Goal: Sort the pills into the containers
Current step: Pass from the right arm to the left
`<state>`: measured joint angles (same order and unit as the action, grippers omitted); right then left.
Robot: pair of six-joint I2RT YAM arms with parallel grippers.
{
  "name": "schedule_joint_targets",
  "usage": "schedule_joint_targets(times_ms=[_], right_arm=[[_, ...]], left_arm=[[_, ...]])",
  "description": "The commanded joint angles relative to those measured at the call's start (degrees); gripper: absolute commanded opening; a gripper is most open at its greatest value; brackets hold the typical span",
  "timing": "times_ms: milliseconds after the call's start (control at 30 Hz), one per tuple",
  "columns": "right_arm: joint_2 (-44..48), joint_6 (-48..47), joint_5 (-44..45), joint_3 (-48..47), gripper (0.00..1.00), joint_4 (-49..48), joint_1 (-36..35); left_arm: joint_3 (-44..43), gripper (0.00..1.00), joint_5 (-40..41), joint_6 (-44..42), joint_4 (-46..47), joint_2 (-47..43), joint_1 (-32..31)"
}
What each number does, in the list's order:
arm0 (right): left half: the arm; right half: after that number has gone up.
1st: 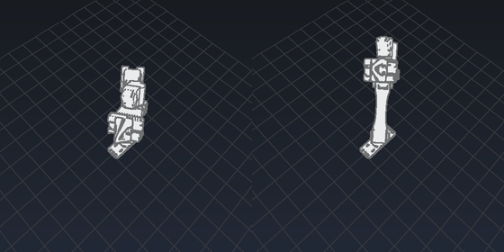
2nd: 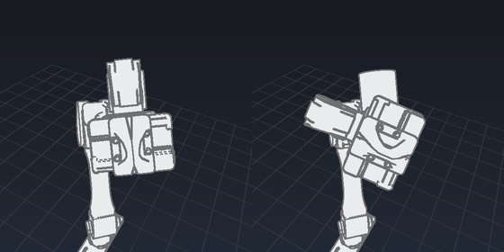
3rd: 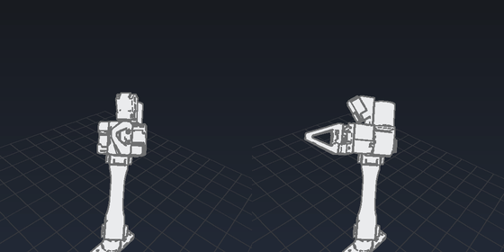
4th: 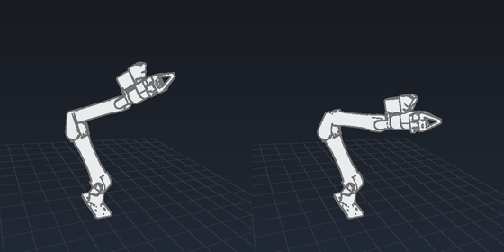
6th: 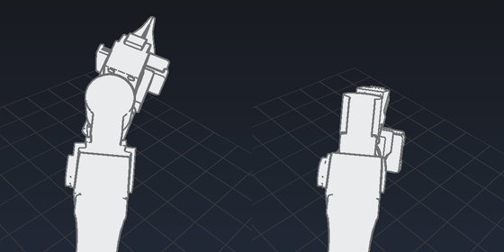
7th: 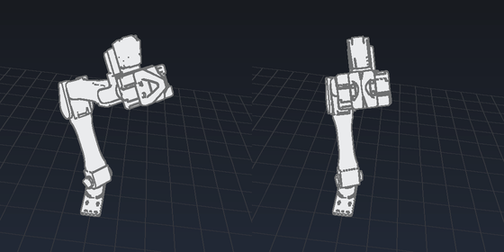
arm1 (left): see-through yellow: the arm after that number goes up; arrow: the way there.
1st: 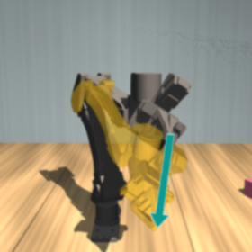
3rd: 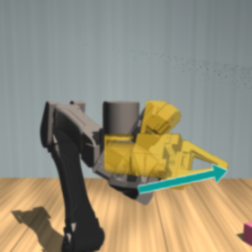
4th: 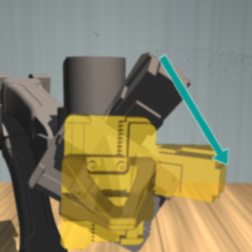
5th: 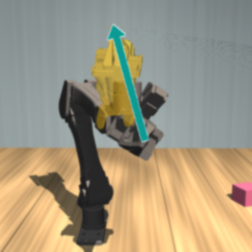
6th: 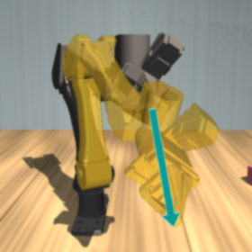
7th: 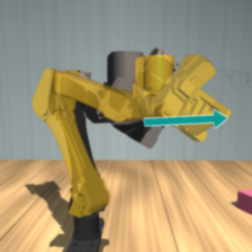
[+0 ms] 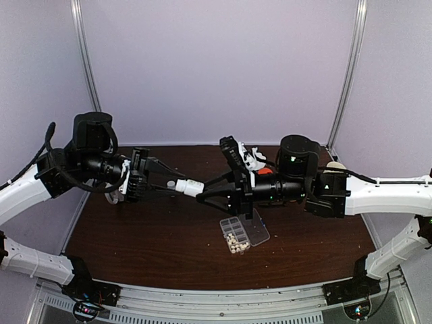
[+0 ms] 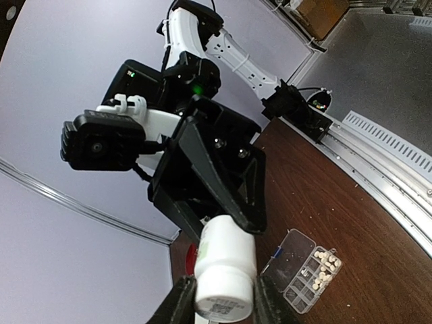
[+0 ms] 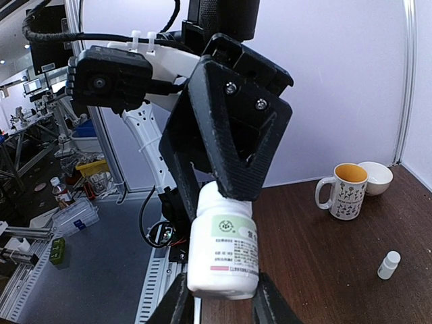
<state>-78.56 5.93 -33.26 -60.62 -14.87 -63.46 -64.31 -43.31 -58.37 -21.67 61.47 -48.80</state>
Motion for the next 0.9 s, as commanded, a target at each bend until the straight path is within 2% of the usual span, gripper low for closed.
schedule_joint_targets(times_ms=[0,100,233,267,433,600,767,867], right_arm=[[-0.67,0.74,-0.96,-1.68,0.15,-1.83,0.3],[-0.76,0.84,-0.94,-1.69,0.18,-2.01,0.42],[-0.65,0.84,-1.1,-1.41,0.43,-2.34,0.52],[-0.63,0.88,-1.16,-1.24,0.45,-2.6,0.53],[-0.36,1.74,-1.36,-0.82,0.51,-3.93,0.7],[-0.82,1.89,-1.27,-1.31,0.51,-3.84,0.88],[-1.67,1.72,-1.72,-2.39,0.46,-2.68,0.82],[-1.91,1.55,-2.19,-2.51,0.49,-2.29,0.85]], left_arm=[[-1.67,0.26,-1.25,-0.78,-0.34,-1.06,-0.34],[-1.73,0.21,-1.03,-0.78,-0.8,-1.17,-0.49],[-1.88,0.16,-0.4,-0.48,-1.18,-1.05,-0.58],[-1.87,0.15,-0.18,-0.48,-1.22,-1.05,-0.59],[-1.77,0.13,0.84,-0.69,-1.24,-1.17,-0.67],[-1.95,0.12,0.77,-0.74,-1.24,-1.05,-0.64],[-2.13,0.12,0.86,-0.78,-1.19,-1.32,-0.69],[-2.0,0.11,0.93,-0.78,-1.22,-1.34,-0.64]])
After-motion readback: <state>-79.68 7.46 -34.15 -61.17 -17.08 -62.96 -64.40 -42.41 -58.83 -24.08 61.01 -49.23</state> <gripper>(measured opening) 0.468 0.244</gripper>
